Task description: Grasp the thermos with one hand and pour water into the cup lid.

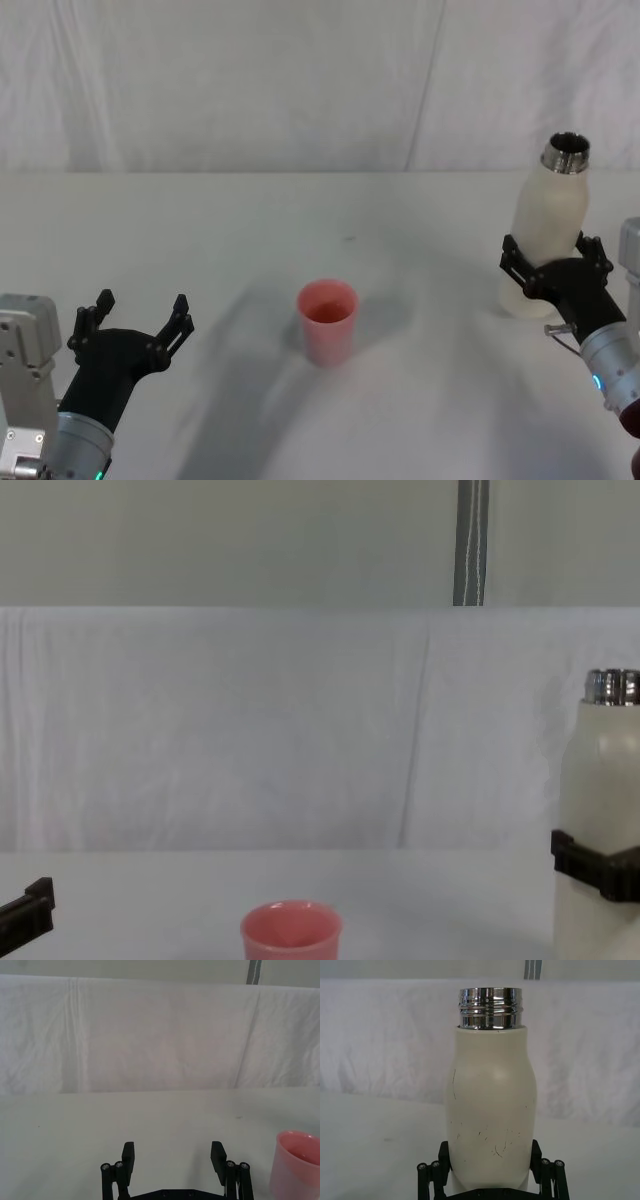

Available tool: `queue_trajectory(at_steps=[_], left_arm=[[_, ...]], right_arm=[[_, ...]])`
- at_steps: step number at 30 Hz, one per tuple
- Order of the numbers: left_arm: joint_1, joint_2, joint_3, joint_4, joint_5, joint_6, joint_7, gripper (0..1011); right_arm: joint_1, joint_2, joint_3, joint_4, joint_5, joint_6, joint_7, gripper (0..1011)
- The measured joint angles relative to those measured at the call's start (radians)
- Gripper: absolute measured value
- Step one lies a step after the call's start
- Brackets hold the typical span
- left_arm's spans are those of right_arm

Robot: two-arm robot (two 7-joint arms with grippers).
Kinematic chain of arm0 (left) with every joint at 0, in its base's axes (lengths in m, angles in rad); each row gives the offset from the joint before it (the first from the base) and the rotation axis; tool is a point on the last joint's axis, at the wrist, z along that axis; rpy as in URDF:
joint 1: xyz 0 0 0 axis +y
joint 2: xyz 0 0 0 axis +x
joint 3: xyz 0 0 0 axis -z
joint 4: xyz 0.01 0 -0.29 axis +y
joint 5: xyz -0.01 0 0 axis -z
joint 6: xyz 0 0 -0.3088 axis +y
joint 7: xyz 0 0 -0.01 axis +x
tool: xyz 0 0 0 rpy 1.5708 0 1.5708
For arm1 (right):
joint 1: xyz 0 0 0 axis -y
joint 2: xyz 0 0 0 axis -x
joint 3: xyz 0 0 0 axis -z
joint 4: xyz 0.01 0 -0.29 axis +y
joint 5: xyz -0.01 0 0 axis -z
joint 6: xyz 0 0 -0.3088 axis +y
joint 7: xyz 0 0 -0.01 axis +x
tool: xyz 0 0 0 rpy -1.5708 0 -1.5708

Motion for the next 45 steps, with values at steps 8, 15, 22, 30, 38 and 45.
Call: queue_trajectory(at_steps=[8, 15, 22, 30, 38, 45], left_arm=[[0.0, 0.0, 0.0, 0.0, 0.0, 0.0, 0.0, 1001], [0.0, 0.0, 0.0, 0.0, 0.0, 0.0, 0.0, 1001], [0.0, 0.0, 0.0, 0.0, 0.0, 0.0, 0.0, 1001], [0.0, 0.0, 0.0, 0.0, 0.0, 0.0, 0.0, 1001], [0.0, 0.0, 0.0, 0.0, 0.0, 0.0, 0.0, 1001], [0.0, 0.0, 0.0, 0.0, 0.0, 0.0, 0.0, 1001]], right_arm=[[0.007, 0.01, -0.008, -0.021, -0.024, -0.002, -0.004, 951], [0.011, 0.027, -0.027, -0.047, -0.077, 0.006, -0.018, 951], [0.019, 0.055, -0.05, -0.074, -0.139, 0.032, -0.018, 951], [0.03, 0.097, -0.085, -0.11, -0.224, 0.057, -0.005, 951], [0.044, 0.137, -0.126, -0.139, -0.301, 0.054, 0.014, 951], [0.059, 0.163, -0.169, -0.158, -0.392, 0.055, 0.012, 951]])
